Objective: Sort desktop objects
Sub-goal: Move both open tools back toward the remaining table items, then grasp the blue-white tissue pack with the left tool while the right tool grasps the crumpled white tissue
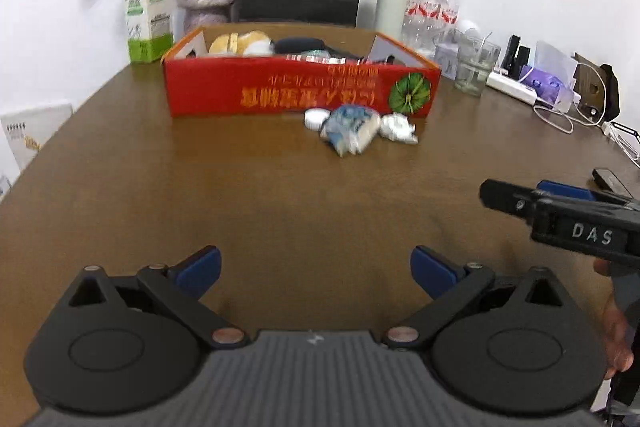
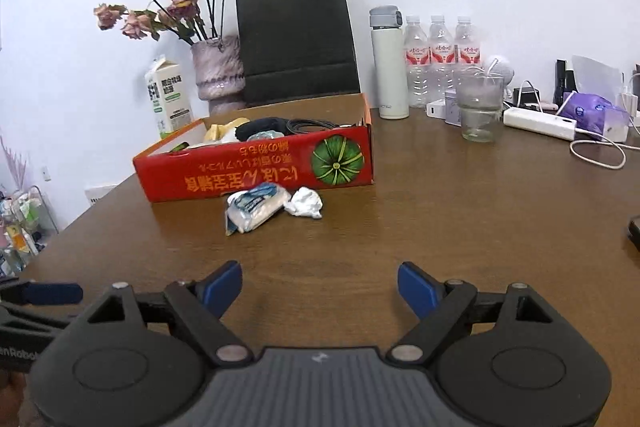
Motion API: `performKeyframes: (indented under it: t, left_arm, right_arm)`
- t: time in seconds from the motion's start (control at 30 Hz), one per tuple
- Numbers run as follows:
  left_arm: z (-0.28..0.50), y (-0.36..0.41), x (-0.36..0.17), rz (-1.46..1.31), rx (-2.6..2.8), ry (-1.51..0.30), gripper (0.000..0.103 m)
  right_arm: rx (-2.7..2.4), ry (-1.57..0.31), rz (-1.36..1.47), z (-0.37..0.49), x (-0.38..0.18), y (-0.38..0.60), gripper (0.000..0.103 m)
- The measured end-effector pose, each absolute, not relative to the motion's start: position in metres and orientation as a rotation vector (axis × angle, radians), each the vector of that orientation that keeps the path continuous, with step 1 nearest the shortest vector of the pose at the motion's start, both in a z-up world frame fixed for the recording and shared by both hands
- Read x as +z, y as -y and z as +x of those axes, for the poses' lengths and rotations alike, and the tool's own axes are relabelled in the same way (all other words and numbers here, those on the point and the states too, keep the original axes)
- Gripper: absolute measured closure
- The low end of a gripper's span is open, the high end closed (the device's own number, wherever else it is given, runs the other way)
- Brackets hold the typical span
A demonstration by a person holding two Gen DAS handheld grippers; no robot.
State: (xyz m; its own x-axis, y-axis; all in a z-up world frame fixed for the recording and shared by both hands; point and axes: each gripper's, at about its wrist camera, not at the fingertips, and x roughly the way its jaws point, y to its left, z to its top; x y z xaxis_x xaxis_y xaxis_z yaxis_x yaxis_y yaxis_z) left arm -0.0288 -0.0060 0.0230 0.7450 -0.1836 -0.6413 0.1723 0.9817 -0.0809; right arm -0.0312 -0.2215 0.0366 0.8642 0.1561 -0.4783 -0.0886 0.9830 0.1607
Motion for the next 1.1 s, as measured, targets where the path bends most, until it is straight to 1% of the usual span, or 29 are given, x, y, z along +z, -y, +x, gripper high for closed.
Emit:
performKeyframes:
  t: [0.17, 0.47, 0.6, 0.7, 0.8, 0.87, 0.9, 0.93, 0.97, 1.0, 1.03, 1.07, 1.1]
  left_arm:
    - [-0.026, 0.004, 0.022, -0.002, -0.146, -0.708, 0.000]
    - [-0.005, 0.012, 0.027, -0.009, -0.172, -0.678, 0.000]
    - [0.010, 0.017, 0.027, 0.001, -0.193, -0.677, 0.003]
    - [0.032, 0.023, 0.033, 0.020, -0.205, -0.634, 0.007]
    - [0.064, 0.029, 0.037, 0.011, -0.218, -0.631, 0.015]
    - [0.084, 0.033, 0.036, -0.014, -0.239, -0.645, 0.022]
    - [0.095, 0.035, 0.035, -0.039, -0.245, -0.655, 0.023]
    - [0.104, 0.036, 0.033, -0.062, -0.251, -0.668, 0.026]
    - [0.113, 0.036, 0.030, -0.088, -0.252, -0.688, 0.032]
    - [0.120, 0.036, 0.027, -0.108, -0.255, -0.706, 0.035]
    - [0.126, 0.036, 0.024, -0.128, -0.260, -0.720, 0.043]
    - [0.130, 0.036, 0.022, -0.150, -0.265, -0.735, 0.054]
    - [0.134, 0.035, 0.019, -0.170, -0.276, -0.747, 0.059]
  right_arm:
    - [0.096, -0.511, 0.098, -0.035, 0.034, 0.222, 0.018]
    - [0.104, -0.542, 0.088, -0.022, 0.027, 0.223, 0.024]
    - [0.110, -0.554, 0.074, -0.011, 0.028, 0.224, 0.025]
    - [0.119, -0.551, 0.038, 0.006, 0.031, 0.223, 0.029]
    - [0.134, -0.551, -0.004, 0.030, 0.036, 0.220, 0.036]
    - [0.152, -0.537, -0.027, 0.046, 0.039, 0.217, 0.037]
    - [0.164, -0.538, -0.035, 0.056, 0.040, 0.215, 0.039]
    - [0.173, -0.541, -0.039, 0.065, 0.040, 0.213, 0.044]
    - [0.187, -0.544, -0.044, 0.073, 0.041, 0.212, 0.046]
    - [0.200, -0.549, -0.050, 0.080, 0.041, 0.211, 0.048]
    - [0.215, -0.555, -0.059, 0.087, 0.040, 0.209, 0.049]
    - [0.227, -0.559, -0.066, 0.092, 0.039, 0.207, 0.050]
    - [0.242, -0.564, -0.076, 0.097, 0.038, 0.205, 0.052]
